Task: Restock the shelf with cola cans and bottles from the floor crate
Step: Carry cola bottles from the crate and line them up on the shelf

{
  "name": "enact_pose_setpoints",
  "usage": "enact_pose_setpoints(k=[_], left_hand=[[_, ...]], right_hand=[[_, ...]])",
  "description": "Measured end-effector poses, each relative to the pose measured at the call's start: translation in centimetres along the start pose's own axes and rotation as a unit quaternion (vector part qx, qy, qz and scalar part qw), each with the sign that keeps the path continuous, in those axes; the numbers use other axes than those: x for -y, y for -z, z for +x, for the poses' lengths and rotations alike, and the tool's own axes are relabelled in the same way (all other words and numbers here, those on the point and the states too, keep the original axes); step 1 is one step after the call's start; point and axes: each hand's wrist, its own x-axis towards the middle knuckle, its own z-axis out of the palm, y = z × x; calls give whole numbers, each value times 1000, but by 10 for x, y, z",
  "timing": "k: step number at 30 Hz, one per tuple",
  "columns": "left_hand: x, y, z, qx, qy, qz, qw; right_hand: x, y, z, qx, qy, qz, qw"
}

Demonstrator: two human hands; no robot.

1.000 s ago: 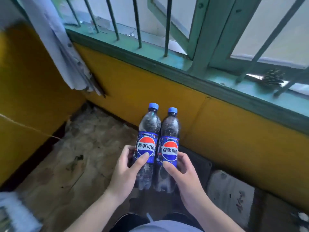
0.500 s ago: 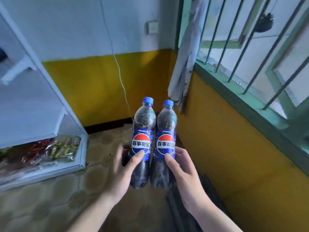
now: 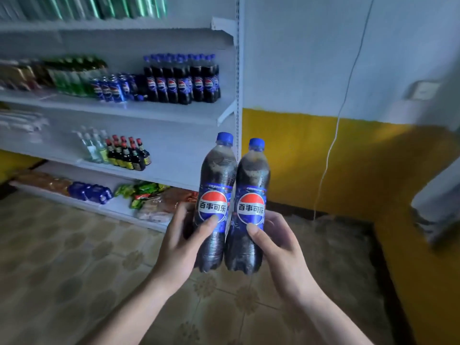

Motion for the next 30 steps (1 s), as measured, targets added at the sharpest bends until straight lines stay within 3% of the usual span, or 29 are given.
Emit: enact_pose_setpoints(k=[10,21,30], left_hand=[[5,108,55,-54,-34,36,997],[45,139,160,-93,10,48,994],[60,143,316,-113,50,78,989]], right_hand=[[-18,-94,89,99,-8,-29,995],[-58,-114,217,146,-69,19,987],[-65,-115,384,174,-100,23,979]])
